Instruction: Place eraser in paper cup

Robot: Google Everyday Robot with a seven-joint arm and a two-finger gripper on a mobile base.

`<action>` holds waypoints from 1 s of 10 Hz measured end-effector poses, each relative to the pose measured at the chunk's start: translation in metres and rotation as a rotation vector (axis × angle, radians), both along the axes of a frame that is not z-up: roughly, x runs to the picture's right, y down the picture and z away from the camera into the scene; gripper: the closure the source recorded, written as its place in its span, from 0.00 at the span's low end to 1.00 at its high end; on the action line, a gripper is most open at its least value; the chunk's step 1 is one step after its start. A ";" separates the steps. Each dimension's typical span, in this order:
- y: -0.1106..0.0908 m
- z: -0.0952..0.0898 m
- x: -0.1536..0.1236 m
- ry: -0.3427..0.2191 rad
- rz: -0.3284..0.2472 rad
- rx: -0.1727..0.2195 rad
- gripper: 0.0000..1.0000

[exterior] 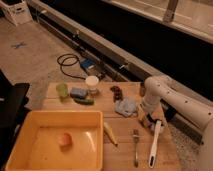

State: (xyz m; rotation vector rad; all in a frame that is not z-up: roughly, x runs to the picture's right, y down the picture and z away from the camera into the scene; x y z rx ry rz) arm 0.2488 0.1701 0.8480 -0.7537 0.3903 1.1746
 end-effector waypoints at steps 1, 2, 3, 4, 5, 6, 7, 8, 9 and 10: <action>-0.008 -0.010 0.001 -0.001 -0.001 0.036 1.00; -0.026 -0.029 -0.001 -0.008 -0.005 0.091 1.00; -0.042 -0.048 0.000 -0.010 -0.005 0.133 1.00; -0.054 -0.062 0.000 -0.013 -0.006 0.165 1.00; -0.071 -0.081 0.002 -0.017 -0.009 0.219 1.00; -0.079 -0.090 0.001 -0.024 -0.013 0.251 1.00; -0.091 -0.096 -0.001 -0.049 -0.029 0.283 1.00; -0.109 -0.098 -0.010 -0.083 -0.054 0.315 1.00; -0.131 -0.096 -0.026 -0.119 -0.084 0.343 1.00; -0.145 -0.093 -0.041 -0.142 -0.107 0.359 1.00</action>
